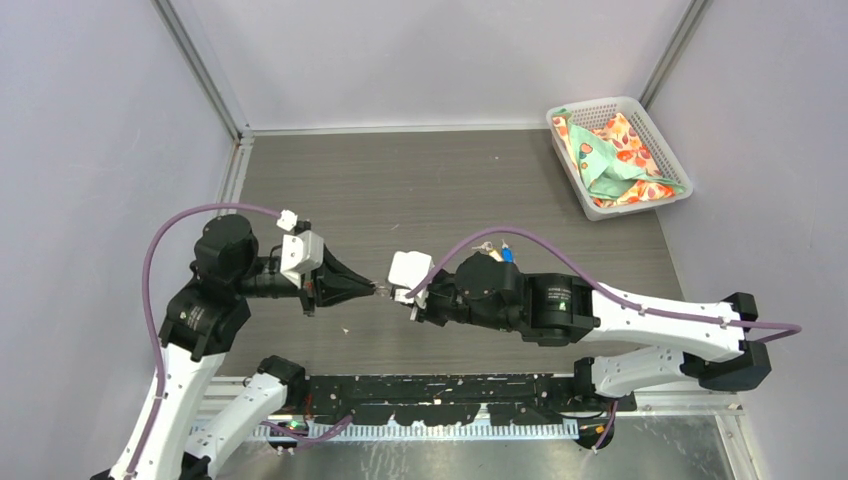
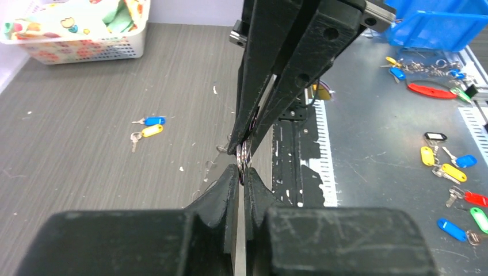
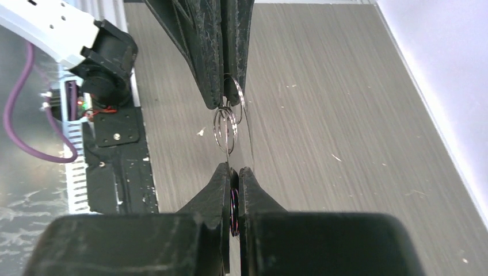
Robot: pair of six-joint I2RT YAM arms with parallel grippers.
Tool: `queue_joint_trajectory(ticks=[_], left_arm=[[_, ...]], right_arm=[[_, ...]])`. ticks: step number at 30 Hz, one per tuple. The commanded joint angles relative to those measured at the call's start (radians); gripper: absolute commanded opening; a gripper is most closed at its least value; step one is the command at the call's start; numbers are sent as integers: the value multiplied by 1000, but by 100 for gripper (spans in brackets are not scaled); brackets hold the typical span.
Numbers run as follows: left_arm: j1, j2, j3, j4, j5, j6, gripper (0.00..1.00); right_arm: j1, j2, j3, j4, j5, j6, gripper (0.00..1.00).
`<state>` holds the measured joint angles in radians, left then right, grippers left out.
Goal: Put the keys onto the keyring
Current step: Adjust the keyring.
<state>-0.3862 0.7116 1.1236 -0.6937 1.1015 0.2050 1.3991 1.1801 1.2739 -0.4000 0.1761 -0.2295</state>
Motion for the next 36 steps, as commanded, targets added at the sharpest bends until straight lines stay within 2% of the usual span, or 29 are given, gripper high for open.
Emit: queue_joint_trajectory(ticks=[1, 4, 5, 6, 9, 13, 18, 25, 36], left_arm=[[1, 1, 5, 68, -52, -44, 3], [2, -1, 3, 68, -46, -45, 1], [2, -3, 1, 67, -47, -42, 1], [2, -8, 0, 67, -54, -40, 1], [2, -21, -7, 53, -58, -9, 0], [2, -22, -2, 15, -11, 34, 0], [2, -4, 23, -24, 35, 55, 1], [1, 16, 44, -64, 66, 47, 0], [2, 26, 54, -98, 175, 36, 1]], right_arm=[[39, 31, 104, -16, 153, -56, 1], [67, 59, 132, -34, 195, -71, 1], [75, 61, 136, -35, 196, -72, 5], [78, 59, 134, -36, 183, -71, 18], [79, 19, 105, -15, 98, -65, 42], [79, -68, 39, 72, -31, -78, 53], [78, -55, 83, 13, -147, -118, 53], [62, -25, 135, -33, -302, -147, 48], [35, 28, 177, -80, -324, -182, 48]])
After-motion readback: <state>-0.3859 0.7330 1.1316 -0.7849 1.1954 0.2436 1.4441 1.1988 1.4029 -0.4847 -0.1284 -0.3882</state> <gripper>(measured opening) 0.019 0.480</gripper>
